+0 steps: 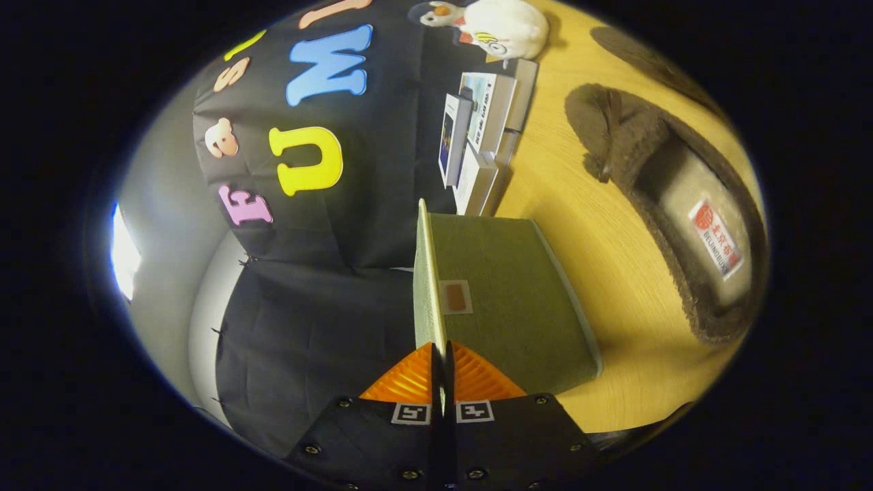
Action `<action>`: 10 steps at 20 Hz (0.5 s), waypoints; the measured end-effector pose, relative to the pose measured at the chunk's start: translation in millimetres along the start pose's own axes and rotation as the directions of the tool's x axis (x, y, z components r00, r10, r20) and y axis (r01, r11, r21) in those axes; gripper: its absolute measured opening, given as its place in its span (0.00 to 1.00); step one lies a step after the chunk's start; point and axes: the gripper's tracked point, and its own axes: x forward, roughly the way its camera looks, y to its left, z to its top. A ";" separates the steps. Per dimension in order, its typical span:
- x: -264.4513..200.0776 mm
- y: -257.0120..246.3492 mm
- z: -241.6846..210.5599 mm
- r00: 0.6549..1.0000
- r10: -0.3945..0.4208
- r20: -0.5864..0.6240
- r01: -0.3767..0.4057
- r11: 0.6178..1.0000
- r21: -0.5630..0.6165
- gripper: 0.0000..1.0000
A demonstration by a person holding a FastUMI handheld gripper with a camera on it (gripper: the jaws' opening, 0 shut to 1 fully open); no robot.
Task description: Open the storage box then place both shoes into the box .Put the left shoe in first, then the right shoe, with the right side of both shoes facing outward in a uniform manner.
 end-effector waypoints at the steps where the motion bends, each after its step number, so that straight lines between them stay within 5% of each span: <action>1: -7.8 5.7 -1.7 1.000 -0.012 -0.010 0.012 1.000 -0.019 0.00; 10: -10.5 80.7 -3.6 0.999 -0.019 -0.040 0.009 0.972 -0.234 0.00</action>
